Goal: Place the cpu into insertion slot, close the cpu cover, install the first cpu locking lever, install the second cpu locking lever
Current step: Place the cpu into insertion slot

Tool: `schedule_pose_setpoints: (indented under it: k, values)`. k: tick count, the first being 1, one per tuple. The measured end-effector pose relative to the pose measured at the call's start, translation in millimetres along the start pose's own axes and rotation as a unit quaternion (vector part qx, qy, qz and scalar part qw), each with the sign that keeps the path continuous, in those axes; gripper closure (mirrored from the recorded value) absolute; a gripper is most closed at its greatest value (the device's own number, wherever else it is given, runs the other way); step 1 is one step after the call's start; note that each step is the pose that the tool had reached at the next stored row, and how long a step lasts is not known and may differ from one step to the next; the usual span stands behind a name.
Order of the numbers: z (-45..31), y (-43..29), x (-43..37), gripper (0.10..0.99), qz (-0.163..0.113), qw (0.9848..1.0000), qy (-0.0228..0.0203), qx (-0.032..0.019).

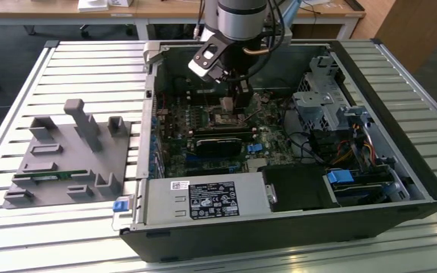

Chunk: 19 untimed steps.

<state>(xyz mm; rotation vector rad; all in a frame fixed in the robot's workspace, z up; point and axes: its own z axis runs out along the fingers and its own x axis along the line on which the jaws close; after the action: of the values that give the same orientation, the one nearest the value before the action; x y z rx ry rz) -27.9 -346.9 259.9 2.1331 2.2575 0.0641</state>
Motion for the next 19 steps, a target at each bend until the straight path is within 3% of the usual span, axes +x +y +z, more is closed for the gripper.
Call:
schedule_pose_setpoints:
  k: [12, 19]
  values:
    - [16.3, -3.0, 15.9, 0.549, 0.001, 1.0, -0.0059, 0.0003]
    - [25.5, -6.3, 22.8, 0.549, 0.004, 1.0, -0.0064, 0.0003]
